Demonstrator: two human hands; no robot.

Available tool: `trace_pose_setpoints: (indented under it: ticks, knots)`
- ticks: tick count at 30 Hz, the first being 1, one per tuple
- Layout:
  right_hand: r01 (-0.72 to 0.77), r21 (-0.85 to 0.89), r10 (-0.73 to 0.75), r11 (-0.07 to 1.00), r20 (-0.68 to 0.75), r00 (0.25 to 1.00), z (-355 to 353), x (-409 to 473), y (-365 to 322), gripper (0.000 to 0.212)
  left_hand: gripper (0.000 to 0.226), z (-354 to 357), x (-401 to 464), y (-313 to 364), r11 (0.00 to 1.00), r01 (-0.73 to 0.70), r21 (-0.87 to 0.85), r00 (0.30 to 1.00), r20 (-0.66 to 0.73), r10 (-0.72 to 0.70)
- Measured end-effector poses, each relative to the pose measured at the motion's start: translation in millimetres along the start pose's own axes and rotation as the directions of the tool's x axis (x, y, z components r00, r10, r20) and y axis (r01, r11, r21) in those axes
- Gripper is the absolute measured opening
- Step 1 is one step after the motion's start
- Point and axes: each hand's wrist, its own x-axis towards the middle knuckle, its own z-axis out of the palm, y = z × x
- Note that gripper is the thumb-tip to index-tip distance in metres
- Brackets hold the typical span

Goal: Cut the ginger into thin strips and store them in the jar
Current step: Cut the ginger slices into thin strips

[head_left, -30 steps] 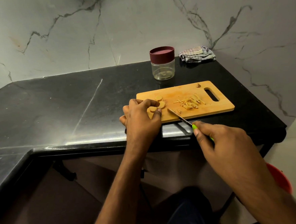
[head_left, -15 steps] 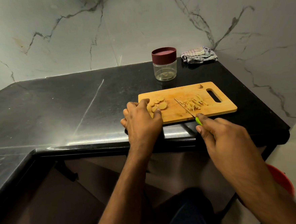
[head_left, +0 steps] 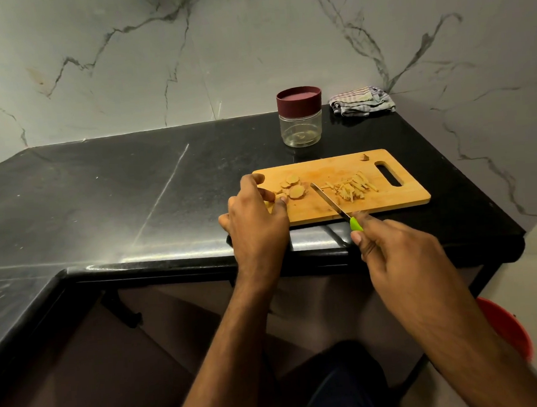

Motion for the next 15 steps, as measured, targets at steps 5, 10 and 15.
trace_pose_setpoints:
  ticks: [5,10,15]
  knots:
    - [0.019,0.015,-0.019,1.0,0.0,1.0,0.3,-2.5,-0.1,0.044,0.029,0.0,-1.5,-0.8,0.999,0.032,0.004,0.997,-0.066,-0.031]
    - [0.031,0.027,-0.031,0.999,-0.002,1.0,-0.4,-3.9,0.1,0.045,0.025,0.4,-6.0,-1.5,1.0,-0.016,-0.001,0.99,-0.137,0.016]
    - [0.022,0.037,-0.022,0.999,-0.002,1.0,-1.6,-5.4,-0.8,0.046,0.02,-2.7,-7.4,-4.7,0.973,-0.215,-0.086,0.976,-0.045,0.212]
